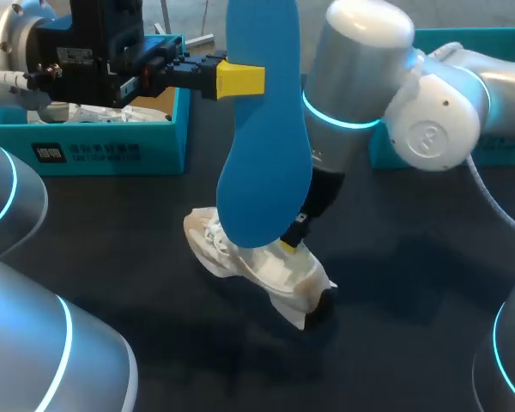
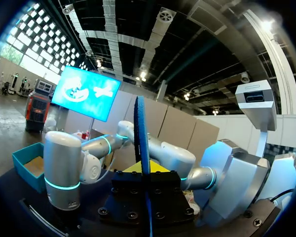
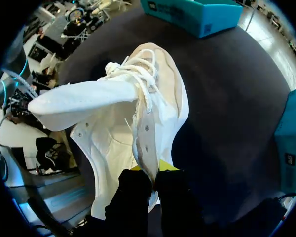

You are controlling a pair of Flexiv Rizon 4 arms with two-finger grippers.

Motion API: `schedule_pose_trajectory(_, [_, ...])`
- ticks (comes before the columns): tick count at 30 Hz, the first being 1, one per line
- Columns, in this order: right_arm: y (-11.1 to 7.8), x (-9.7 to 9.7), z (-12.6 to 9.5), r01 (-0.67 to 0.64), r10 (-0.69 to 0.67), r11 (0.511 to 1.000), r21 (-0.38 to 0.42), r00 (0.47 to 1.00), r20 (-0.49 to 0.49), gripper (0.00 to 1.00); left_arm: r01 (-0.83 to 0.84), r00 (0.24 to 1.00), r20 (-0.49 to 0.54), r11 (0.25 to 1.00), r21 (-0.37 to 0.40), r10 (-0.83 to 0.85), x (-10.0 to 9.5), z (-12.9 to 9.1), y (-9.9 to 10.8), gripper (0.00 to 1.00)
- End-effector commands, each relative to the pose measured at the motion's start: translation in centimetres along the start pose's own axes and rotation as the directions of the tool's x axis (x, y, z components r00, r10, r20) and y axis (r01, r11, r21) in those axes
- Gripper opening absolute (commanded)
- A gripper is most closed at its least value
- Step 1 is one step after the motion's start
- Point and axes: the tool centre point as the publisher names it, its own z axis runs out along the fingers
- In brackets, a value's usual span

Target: Take the shoe out of the shoebox, open the shoe tongue, remove and reinsert the insole, then place the shoe into the shoebox

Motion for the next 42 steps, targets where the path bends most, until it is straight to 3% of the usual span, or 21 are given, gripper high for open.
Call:
schedule_pose_trajectory(1, [-0.1,0.3,-0.1,-0.267,0.267,0.964,0.009,0.962,0.053,0.0,0.001,1.0,-0.001,1.0,-0.004,-0.001,-0.1,0.2,-0.1,0.0])
schedule_pose_trajectory(11, [-0.1,0.3,-0.1,-0.267,0.267,0.964,0.009,0.962,0.053,0.0,0.001,1.0,-0.001,1.0,-0.004,-0.001,-0.1,0.2,-0.1,0.0])
schedule_pose_trajectory(13, [-0.9,0.3,0.2,-0.366,0.366,0.928,-0.062,0.931,-0.023,0.0,0.001,1.0,-0.001,1.0,-0.004,-0.001,-0.1,0.2,-0.1,0.0])
schedule_pose_trajectory(20, [-1.1,1.7,1.3,-0.493,0.49,0.865,-0.09,0.87,-0.061,0.0,0.001,1.0,-0.001,1.0,-0.004,-0.001,-0.1,0.2,-0.1,0.0])
schedule_pose_trajectory(33, [-1.8,1.7,2.4,-0.583,0.576,0.803,-0.124,0.812,-0.094,0.0,0.001,1.0,-0.001,1.0,-0.004,-0.001,-0.1,0.2,-0.1,0.0])
schedule_pose_trajectory(42, [-2.1,0.7,3.4,-0.642,0.625,0.748,-0.166,0.766,-0.147,0.0,0.001,1.0,-0.001,1.0,-0.004,-0.001,-0.1,0.2,-0.1,0.0])
